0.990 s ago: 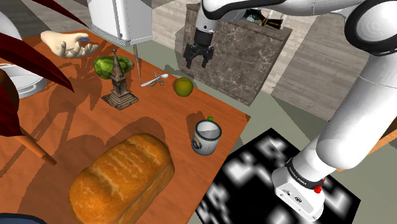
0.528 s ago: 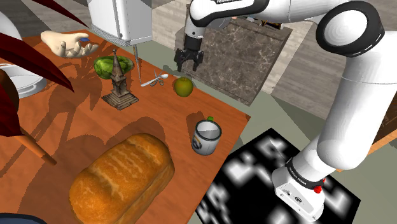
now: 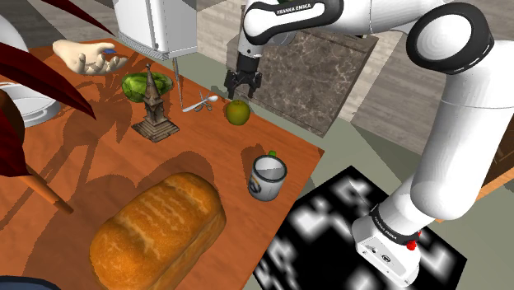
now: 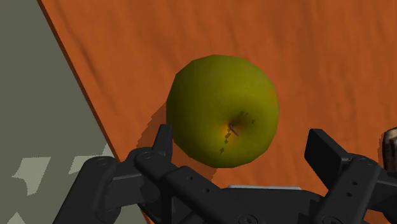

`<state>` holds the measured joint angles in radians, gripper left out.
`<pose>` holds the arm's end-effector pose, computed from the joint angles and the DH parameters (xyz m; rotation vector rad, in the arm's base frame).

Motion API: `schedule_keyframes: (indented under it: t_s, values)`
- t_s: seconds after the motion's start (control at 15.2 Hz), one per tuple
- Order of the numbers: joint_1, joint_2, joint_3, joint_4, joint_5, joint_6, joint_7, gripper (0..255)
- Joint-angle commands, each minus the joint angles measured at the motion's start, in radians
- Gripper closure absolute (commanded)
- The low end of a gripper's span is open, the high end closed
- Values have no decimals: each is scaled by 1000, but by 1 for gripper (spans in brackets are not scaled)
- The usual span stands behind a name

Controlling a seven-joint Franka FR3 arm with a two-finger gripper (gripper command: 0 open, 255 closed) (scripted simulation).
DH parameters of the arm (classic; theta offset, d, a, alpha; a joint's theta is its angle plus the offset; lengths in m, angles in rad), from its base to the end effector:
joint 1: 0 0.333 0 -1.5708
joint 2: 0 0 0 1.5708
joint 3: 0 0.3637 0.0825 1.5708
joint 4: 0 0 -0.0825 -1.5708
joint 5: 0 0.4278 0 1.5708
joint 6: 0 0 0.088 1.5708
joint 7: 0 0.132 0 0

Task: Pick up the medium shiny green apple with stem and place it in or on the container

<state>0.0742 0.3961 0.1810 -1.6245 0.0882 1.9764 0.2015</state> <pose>0.6978 0.1753 0.3941 -3.0022 -0.0073 0.1076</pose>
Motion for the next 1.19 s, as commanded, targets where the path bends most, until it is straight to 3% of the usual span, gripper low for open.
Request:
schedule_keyframes:
  t_s: [0.0,0.2,0.26,0.86,1.12]
  values:
    - [0,0,0,0,0,1,0,0]
    - [0,0,0,0,0,0,0,0]
    - [0,0,0,0,0,0,0,255]
    - [0,0,0,0,0,1,0,255]
    - [-1,-15,1,32,1,-46,5,255]
